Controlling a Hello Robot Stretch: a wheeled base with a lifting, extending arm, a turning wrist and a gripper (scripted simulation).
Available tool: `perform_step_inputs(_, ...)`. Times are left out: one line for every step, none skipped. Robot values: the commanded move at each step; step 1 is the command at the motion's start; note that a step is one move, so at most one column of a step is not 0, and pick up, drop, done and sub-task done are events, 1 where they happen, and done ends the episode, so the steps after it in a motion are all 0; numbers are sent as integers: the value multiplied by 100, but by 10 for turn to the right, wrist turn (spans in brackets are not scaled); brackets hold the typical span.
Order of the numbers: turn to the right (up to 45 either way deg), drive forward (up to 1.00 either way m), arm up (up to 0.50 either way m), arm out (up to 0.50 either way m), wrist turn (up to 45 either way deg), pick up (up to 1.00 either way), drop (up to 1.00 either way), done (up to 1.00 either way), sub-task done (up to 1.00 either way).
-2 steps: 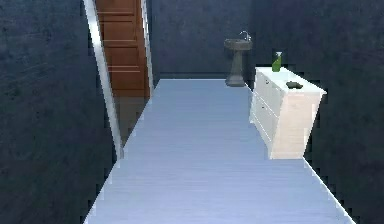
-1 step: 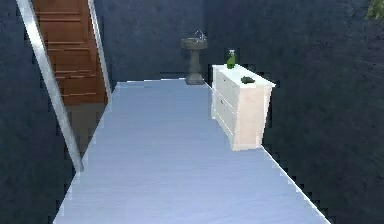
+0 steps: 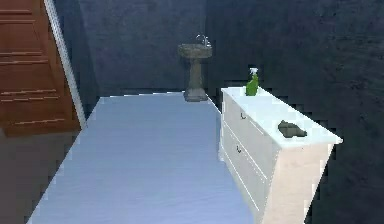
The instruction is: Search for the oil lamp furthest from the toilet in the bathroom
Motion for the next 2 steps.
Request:
perform_step_inputs(0,40,0,0,0,0,0,0,0)
perform_step_inputs(420,0,0,0,0,0,0,0,0)
